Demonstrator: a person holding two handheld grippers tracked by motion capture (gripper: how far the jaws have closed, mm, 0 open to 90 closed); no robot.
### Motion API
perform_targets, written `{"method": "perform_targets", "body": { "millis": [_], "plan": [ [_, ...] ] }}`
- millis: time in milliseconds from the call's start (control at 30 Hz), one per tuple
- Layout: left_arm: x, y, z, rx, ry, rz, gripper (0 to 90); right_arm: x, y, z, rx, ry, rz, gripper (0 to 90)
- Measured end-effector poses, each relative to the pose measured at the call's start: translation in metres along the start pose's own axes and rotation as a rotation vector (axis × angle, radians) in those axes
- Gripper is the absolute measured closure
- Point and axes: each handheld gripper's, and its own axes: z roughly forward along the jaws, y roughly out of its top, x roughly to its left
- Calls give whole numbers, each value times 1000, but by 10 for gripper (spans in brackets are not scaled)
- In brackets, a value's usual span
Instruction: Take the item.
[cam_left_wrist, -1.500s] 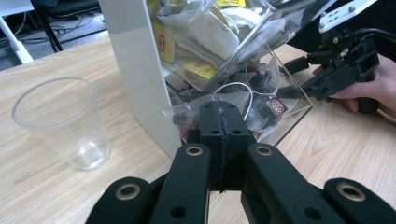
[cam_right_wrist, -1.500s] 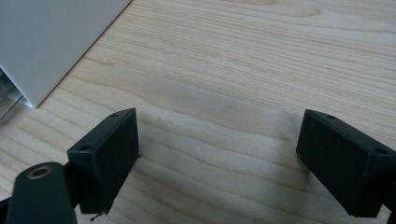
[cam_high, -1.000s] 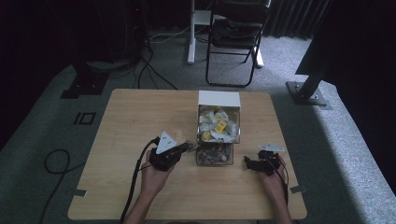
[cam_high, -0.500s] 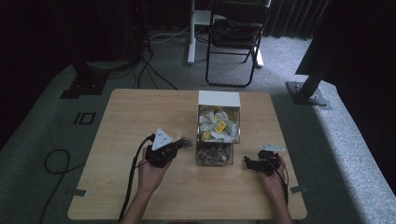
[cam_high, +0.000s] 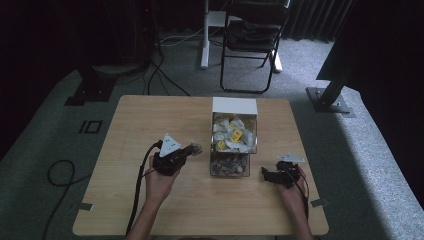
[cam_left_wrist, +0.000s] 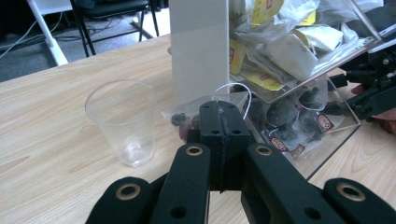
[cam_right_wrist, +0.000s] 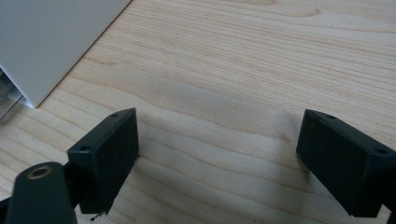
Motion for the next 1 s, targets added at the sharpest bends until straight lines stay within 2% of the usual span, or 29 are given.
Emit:
{"method": "perform_targets", "body": {
  "millis": [567,1000],
  "plan": [
    [9,6,4,-2,22,-12,900,0,0,0,0,0,-1,126],
    [20,10,7,-4,40,-28,900,0,0,0,0,0,0,126]
  ]
}}
